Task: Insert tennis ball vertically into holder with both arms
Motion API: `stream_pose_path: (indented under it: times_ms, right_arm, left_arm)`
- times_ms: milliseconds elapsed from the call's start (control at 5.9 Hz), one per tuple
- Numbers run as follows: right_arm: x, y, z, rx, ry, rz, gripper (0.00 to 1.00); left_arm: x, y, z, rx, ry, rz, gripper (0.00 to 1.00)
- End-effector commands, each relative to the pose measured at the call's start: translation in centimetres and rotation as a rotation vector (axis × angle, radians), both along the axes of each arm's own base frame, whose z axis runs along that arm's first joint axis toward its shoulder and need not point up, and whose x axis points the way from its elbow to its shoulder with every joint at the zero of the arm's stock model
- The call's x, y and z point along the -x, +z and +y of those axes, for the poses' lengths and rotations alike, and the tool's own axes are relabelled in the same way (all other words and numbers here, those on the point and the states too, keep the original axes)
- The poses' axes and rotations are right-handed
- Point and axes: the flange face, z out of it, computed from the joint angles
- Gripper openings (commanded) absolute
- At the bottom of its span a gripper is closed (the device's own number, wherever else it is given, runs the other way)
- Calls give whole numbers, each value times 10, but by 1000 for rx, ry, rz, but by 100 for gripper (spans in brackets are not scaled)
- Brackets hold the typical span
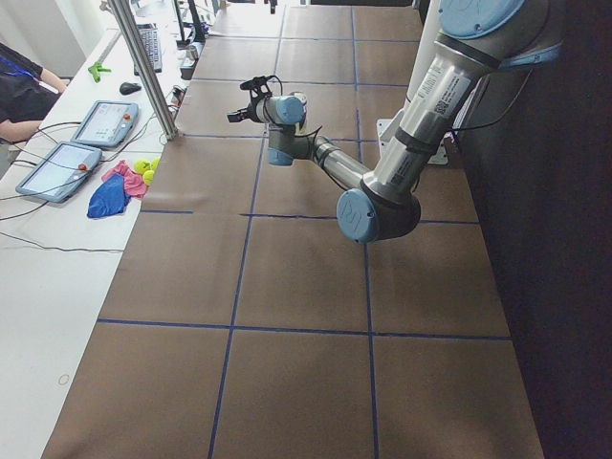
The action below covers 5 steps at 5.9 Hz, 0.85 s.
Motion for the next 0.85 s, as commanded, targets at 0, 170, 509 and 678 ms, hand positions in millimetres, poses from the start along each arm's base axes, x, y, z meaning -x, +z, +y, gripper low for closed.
stream_pose_path:
  times_ms: [0,170,509,678]
  right_arm:
    - [-71,70,32,-3,-28,-4,99]
    - [-93,123,71,1,-18,-32,100]
    - [-107,174,114,64,34,-32,100]
    - [-107,188,116,108,50,-36,100]
  left_arm:
    - [96,46,-71,332,52,-150,100]
    - [155,63,-96,459,96,-180,100]
    - [243,111,-124,491,202,-461,100]
    - [269,130,-124,647,239,-511,100]
